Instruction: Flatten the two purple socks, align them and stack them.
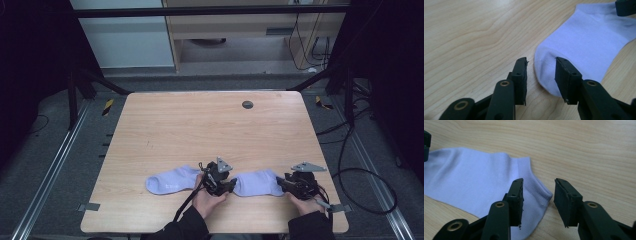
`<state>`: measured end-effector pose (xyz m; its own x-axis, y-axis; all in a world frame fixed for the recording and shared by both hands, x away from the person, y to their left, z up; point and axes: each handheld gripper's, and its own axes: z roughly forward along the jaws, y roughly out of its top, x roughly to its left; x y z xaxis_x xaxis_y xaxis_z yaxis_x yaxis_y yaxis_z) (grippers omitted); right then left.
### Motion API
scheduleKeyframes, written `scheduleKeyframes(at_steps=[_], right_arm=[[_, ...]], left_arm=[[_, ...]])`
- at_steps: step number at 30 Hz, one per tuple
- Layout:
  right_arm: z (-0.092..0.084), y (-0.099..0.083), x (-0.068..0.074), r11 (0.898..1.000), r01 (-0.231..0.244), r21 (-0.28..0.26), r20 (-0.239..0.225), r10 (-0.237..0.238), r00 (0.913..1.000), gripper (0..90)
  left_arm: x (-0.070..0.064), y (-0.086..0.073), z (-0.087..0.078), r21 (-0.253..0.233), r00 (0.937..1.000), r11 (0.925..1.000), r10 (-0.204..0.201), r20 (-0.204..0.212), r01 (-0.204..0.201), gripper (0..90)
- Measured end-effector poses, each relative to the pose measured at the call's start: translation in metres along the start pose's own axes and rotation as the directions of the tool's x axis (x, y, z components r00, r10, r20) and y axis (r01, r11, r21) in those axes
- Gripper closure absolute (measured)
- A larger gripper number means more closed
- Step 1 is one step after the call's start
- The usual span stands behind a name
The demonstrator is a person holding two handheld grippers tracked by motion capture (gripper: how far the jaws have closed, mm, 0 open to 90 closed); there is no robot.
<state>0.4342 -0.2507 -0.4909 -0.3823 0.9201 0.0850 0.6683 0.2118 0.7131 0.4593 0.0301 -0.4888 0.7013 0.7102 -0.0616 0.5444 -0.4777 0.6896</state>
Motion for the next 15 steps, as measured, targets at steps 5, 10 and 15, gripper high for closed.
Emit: scheduleKeyframes(at_steps=[5,10,15], right_arm=[[0.0055,-0.0013,0.0012,0.999,0.021,0.041,0.001,-0.021,0.9998,65.4],[0.0061,-0.0015,0.0008,0.999,0.014,0.048,0.006,-0.015,0.9999,79.2],[0.0045,0.0011,0.0073,0.999,0.005,0.054,0.002,-0.005,1.0,86.5]], left_arm=[[-0.0006,-0.0014,0.0035,0.018,0.9999,0.9998,-0.008,-0.006,0.008,68.3],[-0.0011,-0.0022,0.0044,0.022,0.9998,0.9996,-0.015,-0.009,0.015,78.1],[-0.0012,-0.0033,0.0034,0.02,0.9997,0.9997,-0.015,-0.017,0.015,88.0]])
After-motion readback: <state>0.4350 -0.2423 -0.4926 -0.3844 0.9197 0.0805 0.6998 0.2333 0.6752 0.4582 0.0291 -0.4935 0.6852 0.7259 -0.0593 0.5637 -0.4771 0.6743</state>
